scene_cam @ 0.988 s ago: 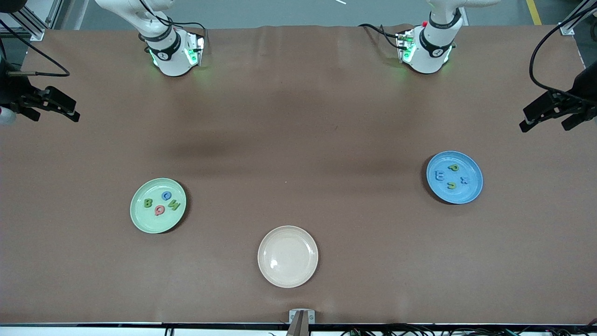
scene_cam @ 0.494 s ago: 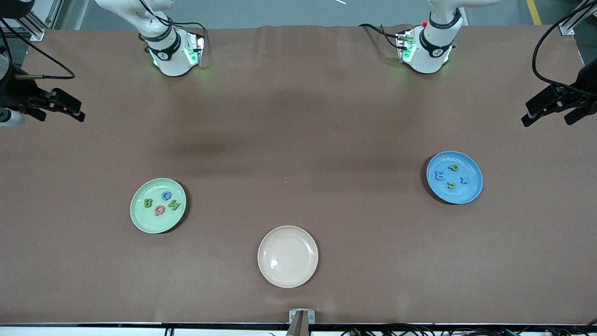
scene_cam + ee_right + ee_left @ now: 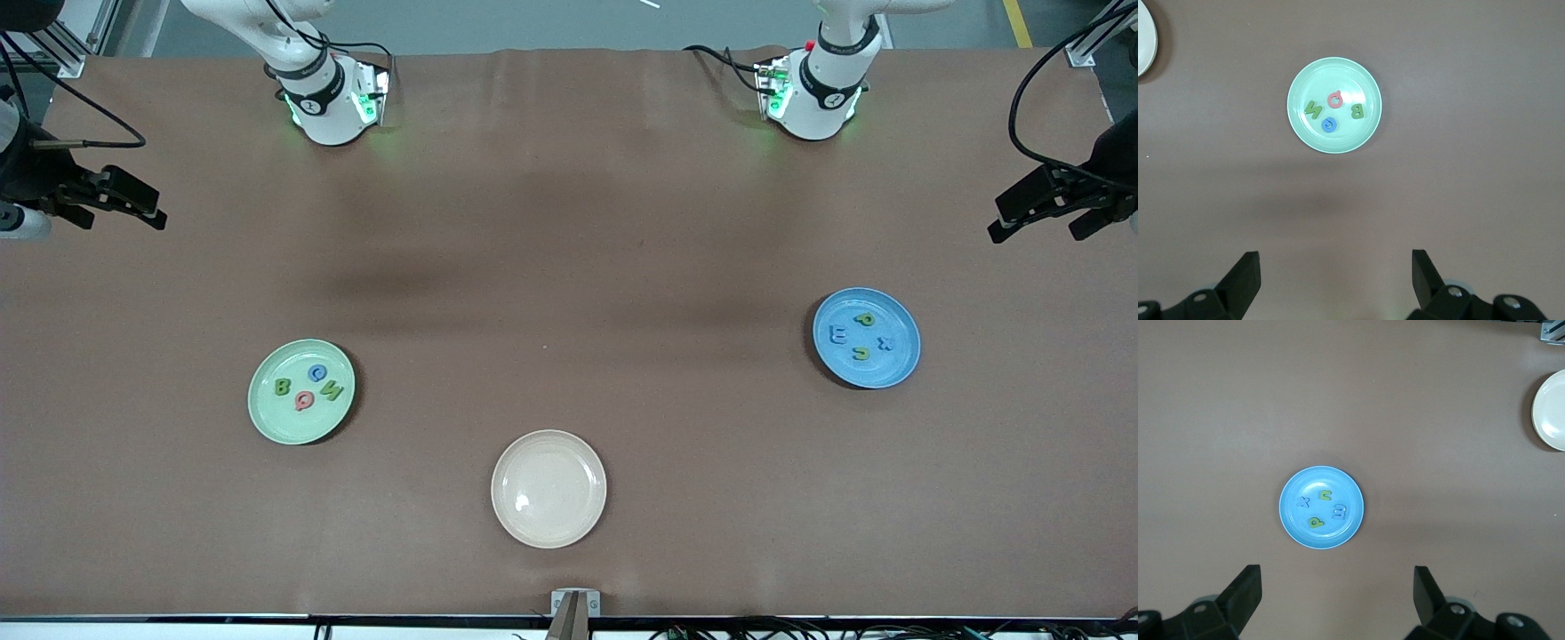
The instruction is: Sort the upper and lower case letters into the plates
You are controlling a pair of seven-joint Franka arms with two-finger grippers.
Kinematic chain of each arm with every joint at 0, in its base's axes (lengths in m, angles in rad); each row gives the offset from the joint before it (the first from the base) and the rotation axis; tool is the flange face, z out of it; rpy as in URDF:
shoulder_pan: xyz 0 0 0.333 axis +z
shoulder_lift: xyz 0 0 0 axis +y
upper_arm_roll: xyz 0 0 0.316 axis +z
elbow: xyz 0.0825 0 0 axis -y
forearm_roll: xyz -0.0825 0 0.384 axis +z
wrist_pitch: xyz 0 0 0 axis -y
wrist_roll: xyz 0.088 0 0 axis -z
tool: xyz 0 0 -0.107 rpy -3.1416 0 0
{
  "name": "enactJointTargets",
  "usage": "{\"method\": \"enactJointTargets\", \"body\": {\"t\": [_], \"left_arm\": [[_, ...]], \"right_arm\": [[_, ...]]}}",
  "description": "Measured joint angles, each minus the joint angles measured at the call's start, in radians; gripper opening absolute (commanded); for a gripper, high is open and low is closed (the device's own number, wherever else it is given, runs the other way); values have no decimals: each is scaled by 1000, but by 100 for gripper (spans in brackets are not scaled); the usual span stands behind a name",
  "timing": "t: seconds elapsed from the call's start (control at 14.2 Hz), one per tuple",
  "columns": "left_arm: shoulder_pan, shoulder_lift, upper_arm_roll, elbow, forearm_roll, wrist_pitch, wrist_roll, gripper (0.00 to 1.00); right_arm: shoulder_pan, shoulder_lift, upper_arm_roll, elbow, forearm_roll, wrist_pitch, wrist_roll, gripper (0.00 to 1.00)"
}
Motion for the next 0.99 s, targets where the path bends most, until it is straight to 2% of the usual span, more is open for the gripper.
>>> {"method": "enactJointTargets", "body": {"t": [0.99], "left_arm": [[3,13,6,0,0,0,0,100]], "right_arm": [[0,-2,0,0,-14,3,-5,100]]}}
